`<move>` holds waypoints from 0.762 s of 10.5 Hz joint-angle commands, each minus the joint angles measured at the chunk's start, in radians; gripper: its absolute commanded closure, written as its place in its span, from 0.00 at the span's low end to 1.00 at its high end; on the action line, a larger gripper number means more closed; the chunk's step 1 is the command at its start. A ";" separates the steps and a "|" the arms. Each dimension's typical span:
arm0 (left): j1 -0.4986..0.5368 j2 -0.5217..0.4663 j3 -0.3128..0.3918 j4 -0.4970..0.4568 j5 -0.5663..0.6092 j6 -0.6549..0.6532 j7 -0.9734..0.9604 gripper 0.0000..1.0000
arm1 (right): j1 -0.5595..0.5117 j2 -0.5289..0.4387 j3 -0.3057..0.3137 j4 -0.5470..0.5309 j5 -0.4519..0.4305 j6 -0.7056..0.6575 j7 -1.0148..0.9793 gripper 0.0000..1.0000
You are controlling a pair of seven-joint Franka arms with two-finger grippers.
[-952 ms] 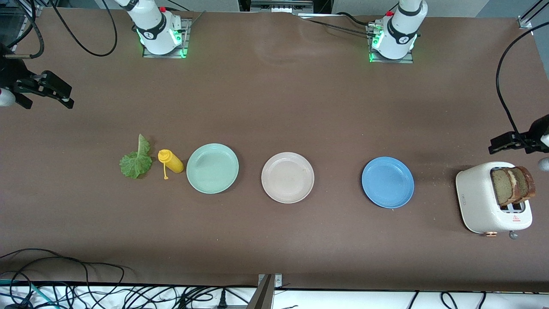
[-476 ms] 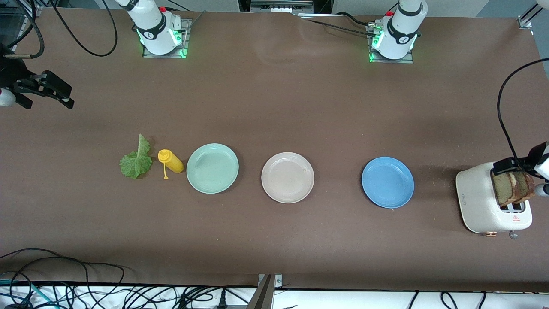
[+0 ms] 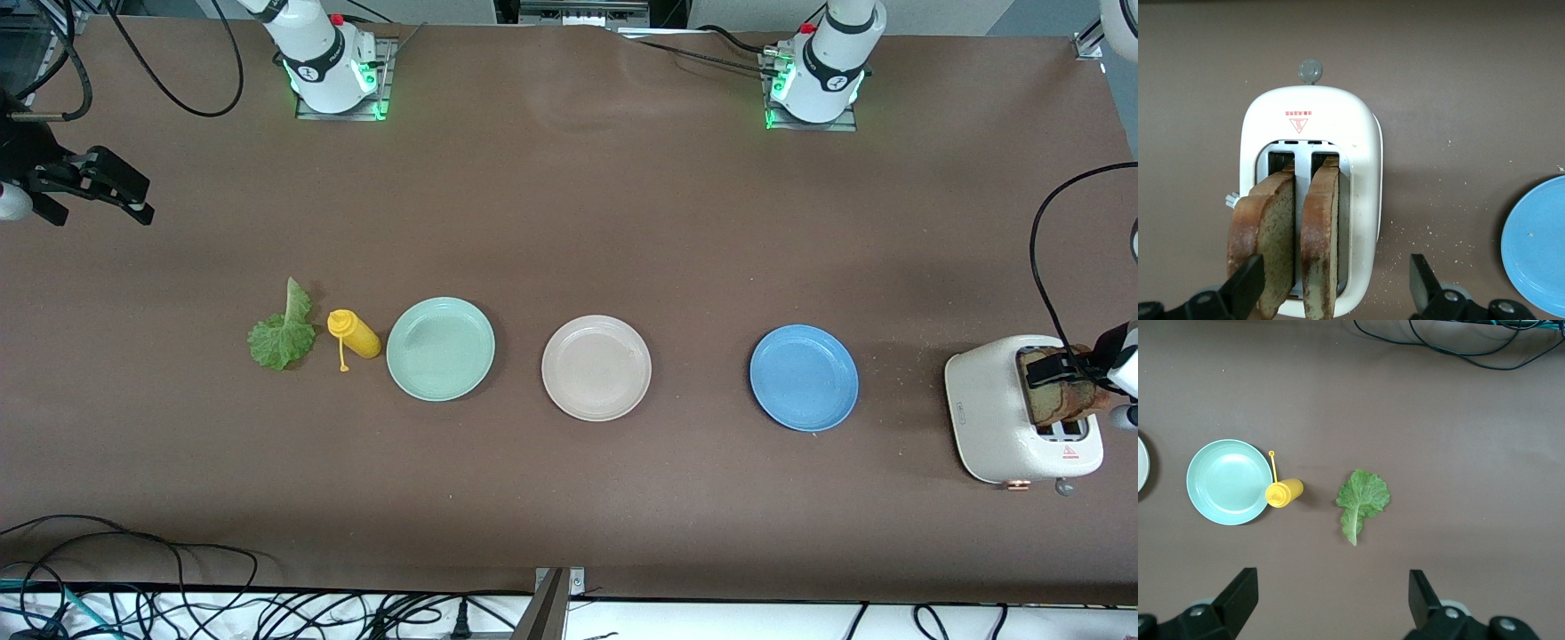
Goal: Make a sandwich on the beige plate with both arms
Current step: 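Move the left gripper down over the bread slices in the toaster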
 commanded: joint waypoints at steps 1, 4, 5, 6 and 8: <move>0.009 0.019 -0.010 0.029 0.021 -0.008 0.018 0.23 | 0.001 -0.002 -0.001 0.014 0.012 -0.015 0.001 0.00; 0.029 0.041 -0.010 0.033 0.033 -0.006 0.020 0.31 | 0.001 0.000 -0.001 0.014 0.012 -0.015 -0.002 0.00; 0.031 0.045 -0.010 0.033 0.033 -0.006 0.020 0.31 | 0.001 -0.002 0.001 0.014 0.012 -0.015 -0.002 0.00; 0.031 0.051 -0.010 0.033 0.033 -0.006 0.021 0.35 | 0.001 0.000 0.001 0.014 0.012 -0.015 -0.002 0.00; 0.034 0.055 -0.010 0.033 0.033 -0.008 0.020 0.82 | 0.001 -0.002 -0.001 0.014 0.012 -0.015 -0.002 0.00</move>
